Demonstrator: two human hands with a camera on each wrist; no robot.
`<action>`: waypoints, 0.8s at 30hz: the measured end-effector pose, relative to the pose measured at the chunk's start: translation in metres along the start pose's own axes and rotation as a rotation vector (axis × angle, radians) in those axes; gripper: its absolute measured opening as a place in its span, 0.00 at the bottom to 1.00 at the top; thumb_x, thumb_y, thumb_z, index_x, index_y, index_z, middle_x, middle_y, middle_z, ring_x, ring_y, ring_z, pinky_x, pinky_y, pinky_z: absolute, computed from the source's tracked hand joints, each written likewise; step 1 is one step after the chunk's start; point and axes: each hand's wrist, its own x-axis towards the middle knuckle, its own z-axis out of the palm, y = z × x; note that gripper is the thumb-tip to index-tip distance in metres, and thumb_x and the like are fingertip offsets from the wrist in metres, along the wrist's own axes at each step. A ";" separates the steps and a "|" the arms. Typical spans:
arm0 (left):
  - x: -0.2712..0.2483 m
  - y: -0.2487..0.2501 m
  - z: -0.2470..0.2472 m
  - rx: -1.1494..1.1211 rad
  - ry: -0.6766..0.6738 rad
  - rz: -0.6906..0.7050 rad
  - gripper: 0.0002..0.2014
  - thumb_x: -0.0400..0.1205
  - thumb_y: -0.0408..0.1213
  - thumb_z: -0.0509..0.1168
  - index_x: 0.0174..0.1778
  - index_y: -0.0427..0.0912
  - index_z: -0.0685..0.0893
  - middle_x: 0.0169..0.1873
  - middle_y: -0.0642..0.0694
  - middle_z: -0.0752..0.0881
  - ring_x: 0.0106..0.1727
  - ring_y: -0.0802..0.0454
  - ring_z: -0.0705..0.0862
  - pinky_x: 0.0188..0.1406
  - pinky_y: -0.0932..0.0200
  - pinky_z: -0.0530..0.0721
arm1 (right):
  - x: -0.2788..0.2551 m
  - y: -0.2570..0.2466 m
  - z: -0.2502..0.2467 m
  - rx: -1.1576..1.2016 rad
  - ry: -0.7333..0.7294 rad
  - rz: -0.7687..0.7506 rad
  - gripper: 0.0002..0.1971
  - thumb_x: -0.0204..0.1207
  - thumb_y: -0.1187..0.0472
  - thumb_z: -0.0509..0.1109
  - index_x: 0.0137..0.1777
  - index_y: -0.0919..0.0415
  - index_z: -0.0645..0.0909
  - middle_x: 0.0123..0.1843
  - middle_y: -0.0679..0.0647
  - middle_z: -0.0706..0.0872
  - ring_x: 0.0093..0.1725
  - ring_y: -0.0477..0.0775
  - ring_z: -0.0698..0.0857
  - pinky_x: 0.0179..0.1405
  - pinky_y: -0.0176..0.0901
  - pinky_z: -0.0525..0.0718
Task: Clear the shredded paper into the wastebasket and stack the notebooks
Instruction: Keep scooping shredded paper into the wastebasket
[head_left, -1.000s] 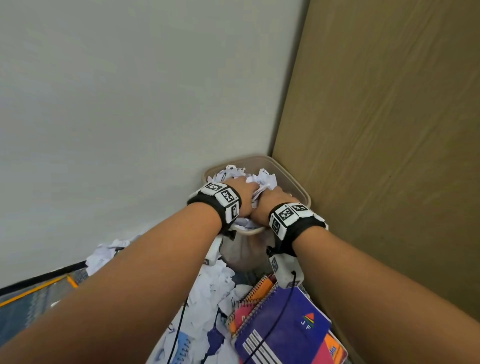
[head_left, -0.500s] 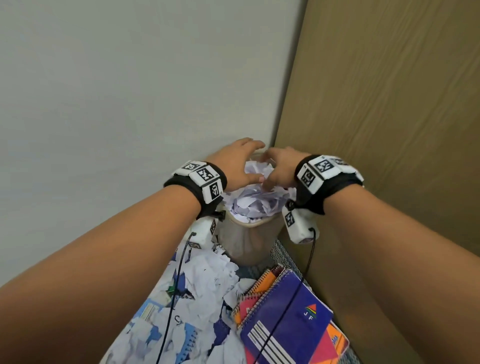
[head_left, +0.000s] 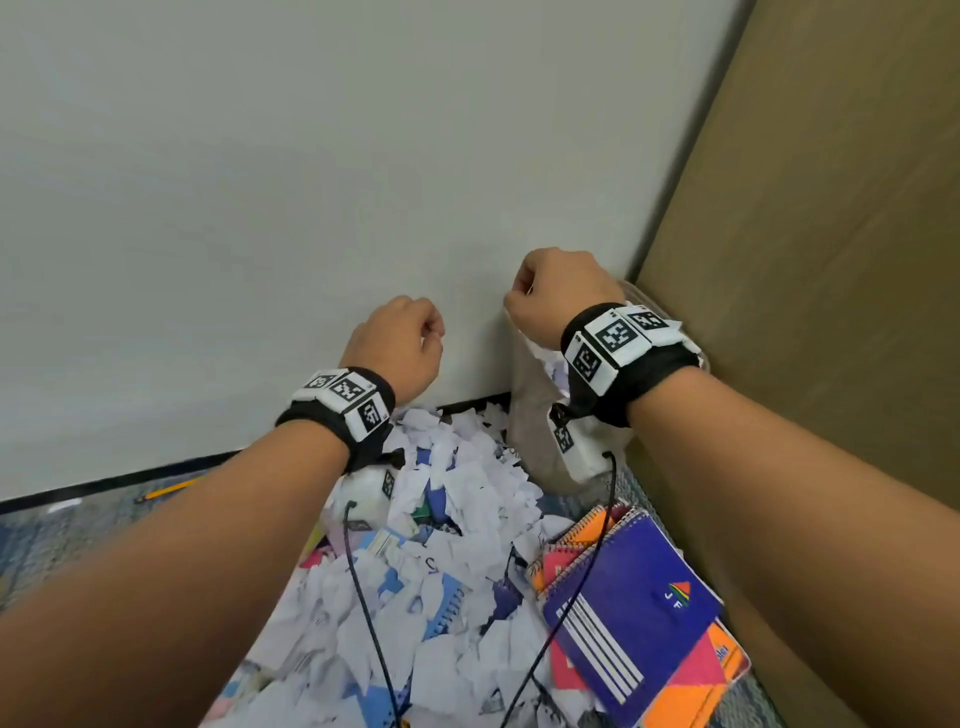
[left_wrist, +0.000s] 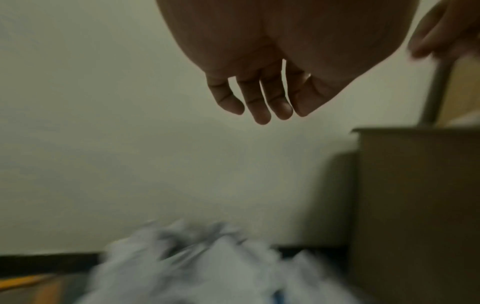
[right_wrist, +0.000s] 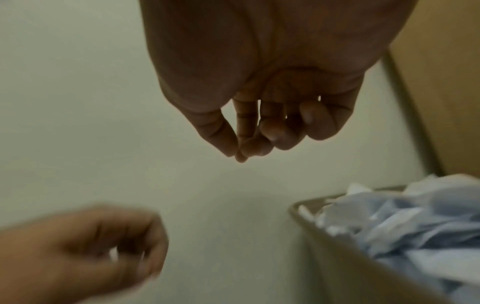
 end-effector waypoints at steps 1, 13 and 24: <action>-0.017 -0.022 0.000 0.057 -0.060 -0.048 0.06 0.78 0.37 0.59 0.47 0.48 0.81 0.46 0.48 0.81 0.48 0.45 0.80 0.51 0.48 0.81 | -0.002 -0.011 0.009 -0.007 -0.024 -0.021 0.08 0.71 0.54 0.64 0.46 0.51 0.83 0.46 0.53 0.87 0.47 0.60 0.85 0.41 0.44 0.80; -0.169 -0.191 -0.058 0.577 -0.944 -0.523 0.13 0.83 0.42 0.59 0.57 0.43 0.85 0.57 0.43 0.86 0.54 0.45 0.84 0.53 0.56 0.81 | -0.029 -0.031 0.126 -0.339 -0.607 -0.106 0.15 0.78 0.50 0.66 0.59 0.57 0.81 0.59 0.58 0.86 0.57 0.62 0.84 0.56 0.49 0.84; -0.227 -0.213 -0.064 0.496 -0.976 -0.562 0.20 0.80 0.44 0.68 0.67 0.44 0.78 0.62 0.42 0.83 0.59 0.43 0.82 0.53 0.55 0.79 | -0.108 -0.043 0.220 -0.466 -0.799 -0.449 0.58 0.59 0.23 0.70 0.83 0.42 0.43 0.85 0.54 0.44 0.78 0.68 0.66 0.72 0.67 0.72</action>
